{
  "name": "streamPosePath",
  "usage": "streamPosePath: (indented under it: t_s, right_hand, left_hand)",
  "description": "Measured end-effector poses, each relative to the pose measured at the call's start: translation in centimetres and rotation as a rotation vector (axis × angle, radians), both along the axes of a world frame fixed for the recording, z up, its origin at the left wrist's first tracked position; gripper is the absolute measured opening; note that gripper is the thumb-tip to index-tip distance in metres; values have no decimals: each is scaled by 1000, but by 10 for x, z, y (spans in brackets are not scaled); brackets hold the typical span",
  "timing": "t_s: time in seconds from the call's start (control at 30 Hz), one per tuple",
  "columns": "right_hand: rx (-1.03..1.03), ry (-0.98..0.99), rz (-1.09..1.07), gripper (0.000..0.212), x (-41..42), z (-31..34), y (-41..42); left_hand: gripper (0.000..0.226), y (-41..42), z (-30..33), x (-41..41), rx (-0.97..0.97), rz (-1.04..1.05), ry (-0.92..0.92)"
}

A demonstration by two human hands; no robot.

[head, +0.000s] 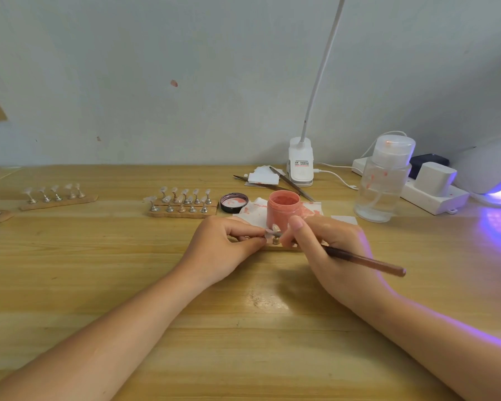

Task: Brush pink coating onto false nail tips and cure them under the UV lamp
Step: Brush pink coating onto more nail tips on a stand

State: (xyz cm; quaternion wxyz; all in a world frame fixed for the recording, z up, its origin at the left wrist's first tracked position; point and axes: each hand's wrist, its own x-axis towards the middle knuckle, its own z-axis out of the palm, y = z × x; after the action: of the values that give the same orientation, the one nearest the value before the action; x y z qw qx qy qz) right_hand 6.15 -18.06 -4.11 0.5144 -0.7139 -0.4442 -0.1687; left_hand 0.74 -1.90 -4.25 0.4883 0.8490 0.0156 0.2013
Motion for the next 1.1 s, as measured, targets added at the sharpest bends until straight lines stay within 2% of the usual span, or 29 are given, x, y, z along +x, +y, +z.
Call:
streamPosePath:
  t_s: [0.1, 0.23, 0.33, 0.47, 0.6, 0.7, 0.83, 0.97, 1.1]
  right_hand:
    - [32, 83, 26, 39, 0, -3, -2]
    - [-12, -17, -15, 33, 1, -1, 0]
    - [-1, 68, 25, 40, 1, -2, -1]
    - [-14, -9, -8, 30, 1, 0, -1]
    - [-15, 88, 24, 37, 0, -1, -1]
    - [-14, -25, -2, 30, 0, 1, -1]
    - [-17, 77, 18, 34, 0, -1, -1]
    - [-18, -18, -14, 31, 1, 0, 0]
    - [-24, 85, 15, 42, 0, -2, -2]
  left_hand:
    - [18, 0, 0, 0, -8, -5, 4]
    - [18, -1, 0, 0, -20, 6, 13]
    - [13, -1, 1, 0, -12, -7, 16]
    - [13, -1, 0, 1, -13, 0, 21]
    - [12, -1, 0, 0, 0, -2, 17]
    - [14, -1, 1, 0, -5, 6, 13]
    - [13, -2, 1, 1, -2, 6, 17]
    - [14, -1, 1, 0, 1, 19, 24]
    - [16, -1, 1, 1, 8, 22, 10]
